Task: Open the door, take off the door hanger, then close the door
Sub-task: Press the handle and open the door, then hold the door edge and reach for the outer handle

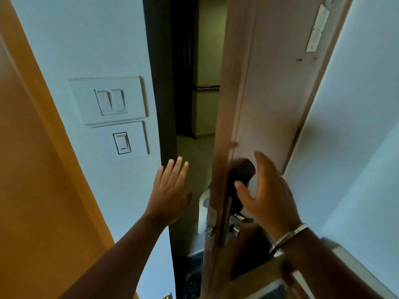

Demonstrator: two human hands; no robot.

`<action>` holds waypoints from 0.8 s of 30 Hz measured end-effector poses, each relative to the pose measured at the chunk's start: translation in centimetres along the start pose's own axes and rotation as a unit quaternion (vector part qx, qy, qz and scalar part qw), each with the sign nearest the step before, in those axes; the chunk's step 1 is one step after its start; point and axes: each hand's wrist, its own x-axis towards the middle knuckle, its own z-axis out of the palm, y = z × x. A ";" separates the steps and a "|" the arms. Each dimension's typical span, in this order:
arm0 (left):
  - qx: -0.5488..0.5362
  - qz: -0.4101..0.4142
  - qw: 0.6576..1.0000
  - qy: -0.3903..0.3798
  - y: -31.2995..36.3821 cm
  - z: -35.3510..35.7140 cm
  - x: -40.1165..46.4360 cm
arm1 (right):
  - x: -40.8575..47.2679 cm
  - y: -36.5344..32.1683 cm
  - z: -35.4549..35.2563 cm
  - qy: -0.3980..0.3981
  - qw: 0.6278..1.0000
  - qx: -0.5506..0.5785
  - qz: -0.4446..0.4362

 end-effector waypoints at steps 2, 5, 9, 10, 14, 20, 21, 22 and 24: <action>-0.031 0.011 0.999 -0.039 0.3 1.6 -0.4 | 0.3 -1.3 -2.1 0.044 0.999 0.000 0.002; -0.055 0.046 0.992 -0.101 1.3 4.2 -0.4 | 0.8 -3.2 -4.3 0.118 0.993 -0.008 -0.012; -0.074 0.123 0.976 -0.162 4.2 7.3 1.0 | 1.7 -4.8 -6.6 0.202 0.968 -0.119 -0.084; -0.073 0.139 0.972 -0.172 4.9 8.1 1.2 | 2.0 -4.9 -6.9 0.217 0.958 -0.160 -0.099; -0.084 0.203 0.958 -0.187 8.6 10.6 2.2 | 2.7 -3.8 -8.0 0.245 0.906 -0.333 -0.086; -0.137 0.318 0.916 -0.204 14.1 11.6 4.5 | 1.9 -0.5 -9.4 0.331 0.826 -0.455 -0.046; -0.151 0.341 0.906 -0.201 14.9 11.2 5.0 | 1.7 0.0 -9.7 0.337 0.820 -0.459 -0.048; -0.157 0.385 0.889 -0.190 15.5 10.6 5.5 | 1.6 0.4 -10.1 0.342 0.815 -0.465 -0.049; -0.114 0.473 0.863 -0.139 16.3 10.2 6.2 | 1.3 1.1 -10.7 0.349 0.809 -0.471 -0.051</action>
